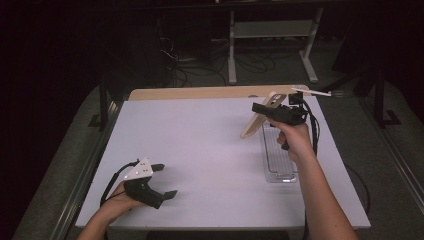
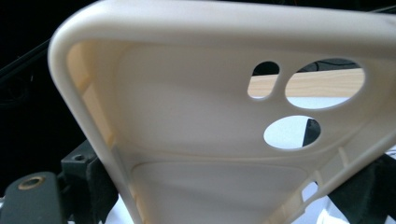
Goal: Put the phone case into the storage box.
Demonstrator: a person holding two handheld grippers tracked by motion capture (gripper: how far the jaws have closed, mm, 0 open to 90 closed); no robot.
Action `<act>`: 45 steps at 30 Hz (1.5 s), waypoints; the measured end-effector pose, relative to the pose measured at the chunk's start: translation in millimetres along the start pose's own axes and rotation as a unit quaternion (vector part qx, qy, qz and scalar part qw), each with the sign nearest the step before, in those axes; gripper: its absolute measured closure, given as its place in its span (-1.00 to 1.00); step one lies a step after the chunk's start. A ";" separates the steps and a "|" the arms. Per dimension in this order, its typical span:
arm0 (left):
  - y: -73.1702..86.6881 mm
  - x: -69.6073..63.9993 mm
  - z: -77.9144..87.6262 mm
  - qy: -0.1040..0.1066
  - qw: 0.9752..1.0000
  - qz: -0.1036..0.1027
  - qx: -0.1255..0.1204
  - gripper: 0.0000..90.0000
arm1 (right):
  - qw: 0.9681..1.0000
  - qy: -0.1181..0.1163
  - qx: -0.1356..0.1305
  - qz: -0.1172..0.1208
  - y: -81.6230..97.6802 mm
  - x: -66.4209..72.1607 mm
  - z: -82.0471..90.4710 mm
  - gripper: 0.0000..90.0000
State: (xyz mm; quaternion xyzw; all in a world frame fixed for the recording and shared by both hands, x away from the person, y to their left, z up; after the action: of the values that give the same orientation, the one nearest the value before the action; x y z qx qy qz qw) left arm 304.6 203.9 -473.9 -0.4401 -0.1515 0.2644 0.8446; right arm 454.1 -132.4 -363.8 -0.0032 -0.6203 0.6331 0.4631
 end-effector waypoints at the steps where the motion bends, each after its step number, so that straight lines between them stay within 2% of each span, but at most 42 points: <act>1: 0.2 0.4 0.1 -0.001 1.000 -0.001 0.001 -1.00 | 1.000 0.001 0.002 -0.002 -0.7 -1.3 1.0 -0.78; 15: 0.9 0.2 -0.2 0.000 1.000 -0.002 0.003 -1.00 | 1.000 0.028 -0.004 -0.011 -17.2 -23.9 16.2 -0.78; 25: 2.1 0.6 -0.2 -0.001 1.000 -0.006 0.007 -1.00 | 0.998 0.066 0.006 -0.006 -26.3 -41.8 28.1 -0.78; 37: 2.0 -0.1 0.3 0.001 1.000 -0.005 0.007 -1.00 | 0.993 0.115 0.035 0.018 -35.1 -53.4 30.2 -0.78; 45: 2.3 -2.4 -1.0 0.004 1.000 0.002 0.004 -1.00 | 0.986 0.151 0.057 0.032 -37.0 -58.5 23.7 -0.78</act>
State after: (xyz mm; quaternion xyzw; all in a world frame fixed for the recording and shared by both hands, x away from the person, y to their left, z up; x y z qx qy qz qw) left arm 302.4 202.9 -476.4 -0.4381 -0.1461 0.2651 0.8464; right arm 495.4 -192.9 -362.6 -0.0920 -0.5058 0.6745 0.5299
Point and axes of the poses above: each handheld gripper's, and its own axes: z roughly backward along the jaws, y roughly out of its underside, x roughly to its left, the point moved 8 cm from there along -z, roughly forward along the jaws, and after that the axes turned 6 degrees about -y, right-handed, at the moved point
